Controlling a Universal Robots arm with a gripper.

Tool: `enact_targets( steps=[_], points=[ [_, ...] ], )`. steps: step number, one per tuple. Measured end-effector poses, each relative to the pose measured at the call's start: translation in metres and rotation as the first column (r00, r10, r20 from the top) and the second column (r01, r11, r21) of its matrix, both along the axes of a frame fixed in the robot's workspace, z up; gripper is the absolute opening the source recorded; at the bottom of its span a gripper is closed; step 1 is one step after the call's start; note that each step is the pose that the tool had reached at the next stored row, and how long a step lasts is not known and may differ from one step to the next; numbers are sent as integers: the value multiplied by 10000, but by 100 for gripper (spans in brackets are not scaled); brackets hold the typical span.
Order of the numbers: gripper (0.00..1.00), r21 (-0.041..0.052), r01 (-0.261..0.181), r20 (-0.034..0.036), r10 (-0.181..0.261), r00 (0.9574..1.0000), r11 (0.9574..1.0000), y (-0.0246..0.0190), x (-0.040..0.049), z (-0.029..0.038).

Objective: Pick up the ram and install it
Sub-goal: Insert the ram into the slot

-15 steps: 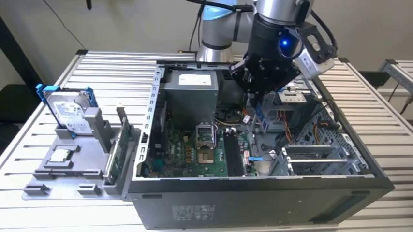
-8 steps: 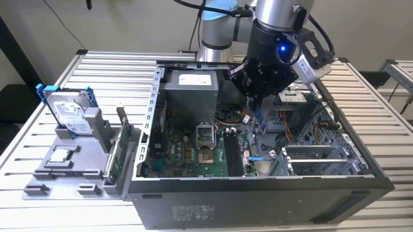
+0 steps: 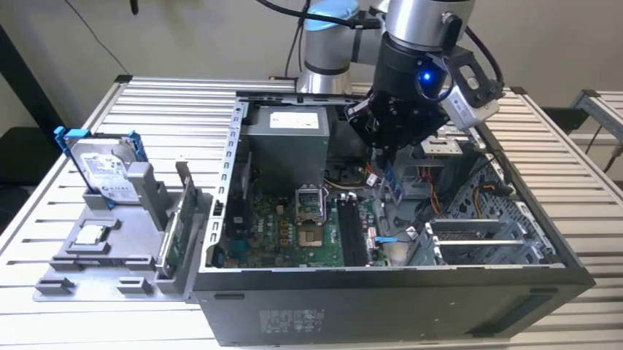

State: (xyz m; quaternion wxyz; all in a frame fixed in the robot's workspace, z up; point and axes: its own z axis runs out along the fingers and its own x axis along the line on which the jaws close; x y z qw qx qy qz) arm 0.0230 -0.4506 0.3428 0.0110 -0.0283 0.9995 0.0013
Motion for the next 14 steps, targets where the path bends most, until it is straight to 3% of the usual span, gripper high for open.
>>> enact_targets(
  steps=[8,14],
  points=[
    [15,0,45,-1,-45,10000,10000,-3,0,-45],
    [15,-1,153,-3,-153,9999,9999,-6,0,-152]
  ],
)
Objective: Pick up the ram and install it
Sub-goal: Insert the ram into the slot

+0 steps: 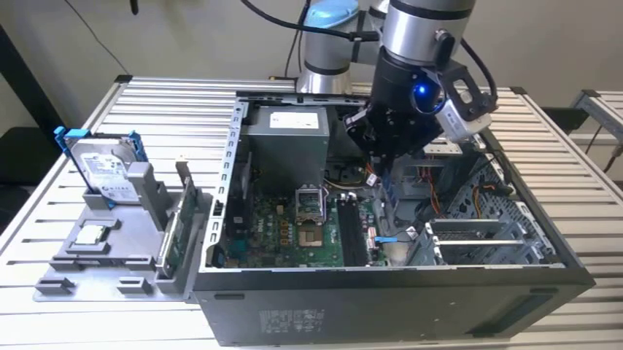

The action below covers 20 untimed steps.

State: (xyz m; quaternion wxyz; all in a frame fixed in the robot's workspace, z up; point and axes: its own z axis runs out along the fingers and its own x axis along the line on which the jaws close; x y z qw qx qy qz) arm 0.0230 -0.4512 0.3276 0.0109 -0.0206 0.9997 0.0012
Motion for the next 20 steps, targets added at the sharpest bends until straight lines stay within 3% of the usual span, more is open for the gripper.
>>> enact_targets(
  steps=[12,20],
  points=[
    [15,0,198,-6,-198,9998,9998,-11,-1,-209],
    [15,-2,243,-20,-243,9997,9997,-11,-1,-244]
  ],
)
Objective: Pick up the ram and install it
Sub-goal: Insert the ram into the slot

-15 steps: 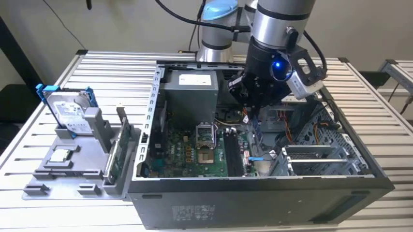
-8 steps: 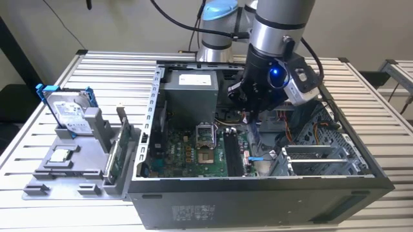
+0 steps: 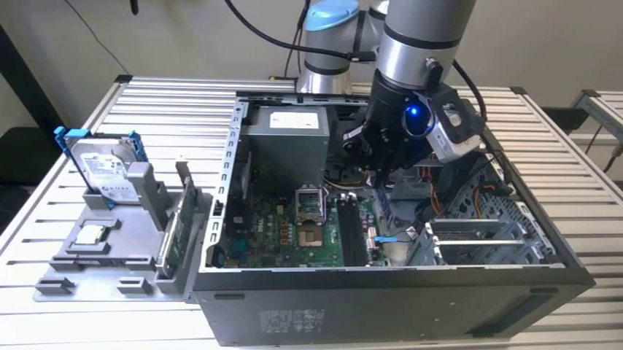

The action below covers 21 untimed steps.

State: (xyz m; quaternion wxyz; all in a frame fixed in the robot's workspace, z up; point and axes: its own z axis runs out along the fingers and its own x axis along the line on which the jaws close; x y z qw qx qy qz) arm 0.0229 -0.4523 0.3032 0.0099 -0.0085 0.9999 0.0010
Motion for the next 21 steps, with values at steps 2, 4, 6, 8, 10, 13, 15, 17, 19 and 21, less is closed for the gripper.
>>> enact_targets(
  steps=[2,4,6,8,10,13,15,17,19,21],
  points=[
    [15,2,0,0,0,10000,10000,0,0,-2],
    [15,6,-45,6,45,10000,10000,0,0,-20],
    [15,3,-121,8,121,9999,9999,0,1,-54],
    [15,2,-171,10,171,9999,9999,0,-1,-90],
    [15,2,-202,13,202,9998,9998,0,-5,-126],
    [15,2,-234,13,234,9997,9997,0,-7,-175],
    [15,1,-246,14,246,9997,9997,0,-8,-210],
    [15,3,-249,13,249,9997,9997,0,-8,-236],
    [15,2,-249,13,249,9997,9997,0,-11,-254],
    [15,2,-249,13,249,9997,9997,0,-14,-274]
  ],
)
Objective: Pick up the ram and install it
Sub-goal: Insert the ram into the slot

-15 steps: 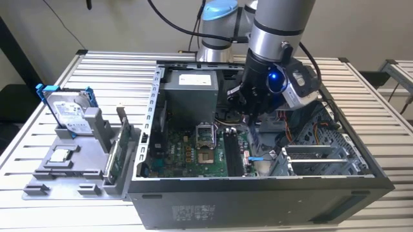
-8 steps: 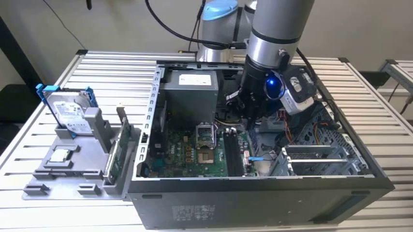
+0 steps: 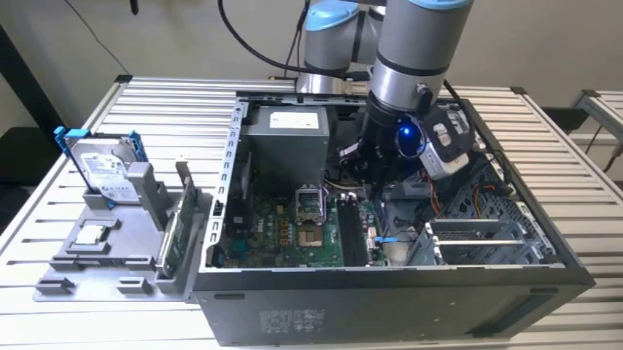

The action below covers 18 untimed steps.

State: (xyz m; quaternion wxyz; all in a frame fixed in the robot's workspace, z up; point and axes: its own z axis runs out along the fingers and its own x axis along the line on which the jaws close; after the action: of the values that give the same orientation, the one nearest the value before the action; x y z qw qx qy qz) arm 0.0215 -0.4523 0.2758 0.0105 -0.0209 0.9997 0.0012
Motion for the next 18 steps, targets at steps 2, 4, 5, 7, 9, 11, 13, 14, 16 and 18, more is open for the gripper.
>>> enact_targets(
  steps=[2,4,5,7,9,11,13,14,16,18],
  points=[
    [15,-1,-1,0,1,10000,10000,0,-1,-29],
    [15,-6,-1,-1,1,10000,10000,0,-1,-48],
    [15,-17,0,-1,0,10000,10000,0,-1,-49],
    [15,-24,0,-1,0,10000,10000,-1,-1,-49],
    [15,-26,0,0,0,10000,10000,-1,-1,-50],
    [15,-23,0,1,0,10000,10000,-1,-4,-57],
    [15,-28,0,8,0,10000,10000,-2,-21,-62],
    [15,-27,0,10,0,10000,10000,-2,-27,-62],
    [15,-27,-1,10,1,10000,10000,-2,-28,-66],
    [15,-25,-1,11,1,10000,10000,-2,-28,-92]
  ],
)
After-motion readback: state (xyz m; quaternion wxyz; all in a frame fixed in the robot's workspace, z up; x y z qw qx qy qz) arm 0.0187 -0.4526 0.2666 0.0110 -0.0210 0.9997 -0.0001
